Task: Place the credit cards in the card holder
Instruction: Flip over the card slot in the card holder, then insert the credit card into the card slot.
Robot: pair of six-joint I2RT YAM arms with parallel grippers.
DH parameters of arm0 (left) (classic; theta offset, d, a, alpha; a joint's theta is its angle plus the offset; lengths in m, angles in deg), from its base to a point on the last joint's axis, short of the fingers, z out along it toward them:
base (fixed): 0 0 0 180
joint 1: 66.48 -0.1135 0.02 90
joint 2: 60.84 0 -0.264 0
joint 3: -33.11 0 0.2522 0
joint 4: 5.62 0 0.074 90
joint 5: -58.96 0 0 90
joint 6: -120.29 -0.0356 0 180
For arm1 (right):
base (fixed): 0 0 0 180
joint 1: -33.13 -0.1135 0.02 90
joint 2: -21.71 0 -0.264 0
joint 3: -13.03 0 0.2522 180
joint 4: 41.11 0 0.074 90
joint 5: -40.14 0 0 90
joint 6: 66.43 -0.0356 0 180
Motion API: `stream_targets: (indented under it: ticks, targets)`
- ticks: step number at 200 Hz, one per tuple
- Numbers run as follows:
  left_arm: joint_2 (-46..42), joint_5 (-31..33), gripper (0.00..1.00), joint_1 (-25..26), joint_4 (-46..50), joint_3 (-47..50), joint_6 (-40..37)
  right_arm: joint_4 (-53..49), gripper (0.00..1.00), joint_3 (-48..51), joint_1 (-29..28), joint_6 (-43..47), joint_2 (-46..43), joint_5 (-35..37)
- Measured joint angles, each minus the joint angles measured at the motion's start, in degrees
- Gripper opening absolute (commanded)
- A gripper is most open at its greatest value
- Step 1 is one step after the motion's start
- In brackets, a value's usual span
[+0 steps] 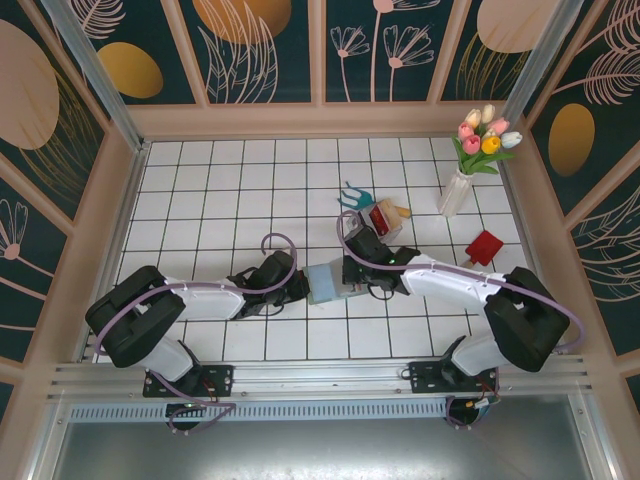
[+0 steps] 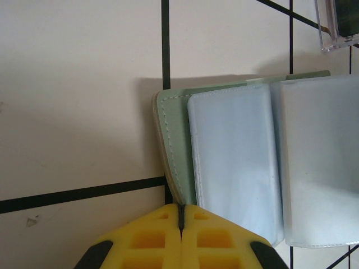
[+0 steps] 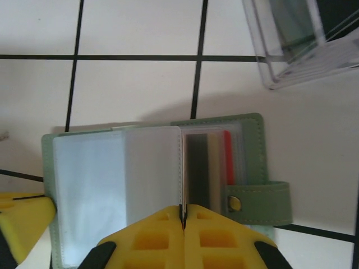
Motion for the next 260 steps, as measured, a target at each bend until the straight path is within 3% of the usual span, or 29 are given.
stream_targets:
  ticks: [115, 181, 260]
  targets:
    - [0.13, 0.13, 0.0, 0.0, -0.72, 0.02, 0.02, 11.54, 0.0, 0.66, 0.26, -4.09, 2.64, -13.62]
    - [-0.07, 0.26, 0.0, 0.0, -0.81, 0.26, -0.63, 17.31, 0.0, 10.95, 8.15, -4.42, -5.6, -18.16]
    - [1.53, 0.22, 0.0, 0.0, -0.2, -1.42, -1.77, 28.68, 0.0, 15.23, 9.16, -4.48, -2.54, -24.81]
